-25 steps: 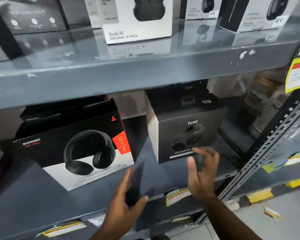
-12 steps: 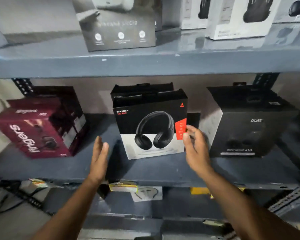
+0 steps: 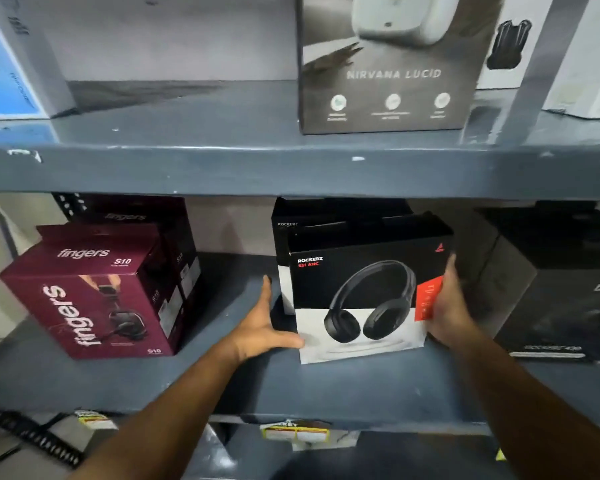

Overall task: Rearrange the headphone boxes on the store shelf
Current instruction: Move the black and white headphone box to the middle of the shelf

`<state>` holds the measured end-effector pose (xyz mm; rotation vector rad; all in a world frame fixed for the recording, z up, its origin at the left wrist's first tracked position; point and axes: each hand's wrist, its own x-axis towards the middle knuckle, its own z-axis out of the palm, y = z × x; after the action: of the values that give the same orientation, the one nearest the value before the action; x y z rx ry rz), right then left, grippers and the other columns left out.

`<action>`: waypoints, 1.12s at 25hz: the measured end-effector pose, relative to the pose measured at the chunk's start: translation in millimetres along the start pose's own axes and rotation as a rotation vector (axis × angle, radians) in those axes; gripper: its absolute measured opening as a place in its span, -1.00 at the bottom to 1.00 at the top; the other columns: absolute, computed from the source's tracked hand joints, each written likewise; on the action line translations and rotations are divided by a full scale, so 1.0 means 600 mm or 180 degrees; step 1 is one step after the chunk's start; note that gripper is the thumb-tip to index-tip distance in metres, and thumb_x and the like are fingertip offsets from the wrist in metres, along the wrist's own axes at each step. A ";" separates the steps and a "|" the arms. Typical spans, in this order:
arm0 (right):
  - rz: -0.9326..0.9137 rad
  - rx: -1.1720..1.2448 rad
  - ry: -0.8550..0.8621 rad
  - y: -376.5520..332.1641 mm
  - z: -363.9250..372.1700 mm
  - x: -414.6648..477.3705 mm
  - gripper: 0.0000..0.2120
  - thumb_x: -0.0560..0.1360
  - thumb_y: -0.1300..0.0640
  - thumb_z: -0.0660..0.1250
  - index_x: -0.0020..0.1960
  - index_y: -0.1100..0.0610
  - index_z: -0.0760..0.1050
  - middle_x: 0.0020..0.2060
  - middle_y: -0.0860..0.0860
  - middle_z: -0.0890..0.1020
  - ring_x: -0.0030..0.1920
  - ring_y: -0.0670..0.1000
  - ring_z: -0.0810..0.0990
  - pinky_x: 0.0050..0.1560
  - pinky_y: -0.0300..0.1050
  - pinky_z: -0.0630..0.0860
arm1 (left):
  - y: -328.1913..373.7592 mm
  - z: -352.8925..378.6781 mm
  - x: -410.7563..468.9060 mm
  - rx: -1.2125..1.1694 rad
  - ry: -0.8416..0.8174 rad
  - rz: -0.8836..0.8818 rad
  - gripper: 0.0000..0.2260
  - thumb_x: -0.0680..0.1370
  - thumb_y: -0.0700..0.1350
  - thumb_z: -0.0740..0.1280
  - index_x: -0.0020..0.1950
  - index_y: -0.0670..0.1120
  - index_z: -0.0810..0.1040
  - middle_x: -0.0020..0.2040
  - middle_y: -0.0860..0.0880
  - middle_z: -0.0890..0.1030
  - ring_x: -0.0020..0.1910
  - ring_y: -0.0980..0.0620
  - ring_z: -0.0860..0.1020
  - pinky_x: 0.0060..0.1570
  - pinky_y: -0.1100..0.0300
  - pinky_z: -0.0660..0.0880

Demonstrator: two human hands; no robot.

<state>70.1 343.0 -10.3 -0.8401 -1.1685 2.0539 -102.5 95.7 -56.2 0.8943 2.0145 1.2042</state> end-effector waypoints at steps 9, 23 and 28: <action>0.0050 0.0490 -0.0305 0.047 0.051 -0.026 -0.27 0.65 -0.23 -0.11 -0.28 -0.07 0.77 -0.23 -0.08 0.79 -0.21 -0.11 0.76 -0.24 -0.25 0.66 | -0.003 0.037 0.016 -0.1335 0.1029 0.0294 -0.22 0.22 0.32 0.32 0.26 -0.19 0.43 -0.02 0.03 0.58 0.08 -0.04 0.58 0.16 0.09 0.47; -0.0083 -0.0159 0.0705 0.068 0.028 -0.020 -0.50 0.60 -0.31 0.08 -0.15 -0.02 0.63 -0.40 -0.17 0.74 -0.09 0.05 0.68 0.36 0.19 0.51 | 0.044 0.064 0.001 -0.1546 0.1581 -0.0056 -0.71 0.67 0.01 0.02 -0.03 -0.04 0.49 -0.04 -0.01 0.55 -0.09 0.14 0.52 -0.09 0.45 0.46; -0.0034 -0.0317 0.0807 0.069 0.029 -0.030 -0.52 0.61 -0.31 0.07 -0.18 -0.05 0.61 -0.44 -0.14 0.72 -0.16 0.05 0.67 0.29 0.18 0.56 | 0.047 0.069 0.001 -0.1554 0.1716 -0.0049 -0.71 0.67 0.02 0.00 -0.14 0.05 0.43 -0.17 0.11 0.49 -0.18 0.21 0.47 -0.18 0.43 0.45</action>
<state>59.4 303.6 -36.1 -1.1039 -1.1371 1.8292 -63.8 126.4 -47.3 0.3308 1.9522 1.9718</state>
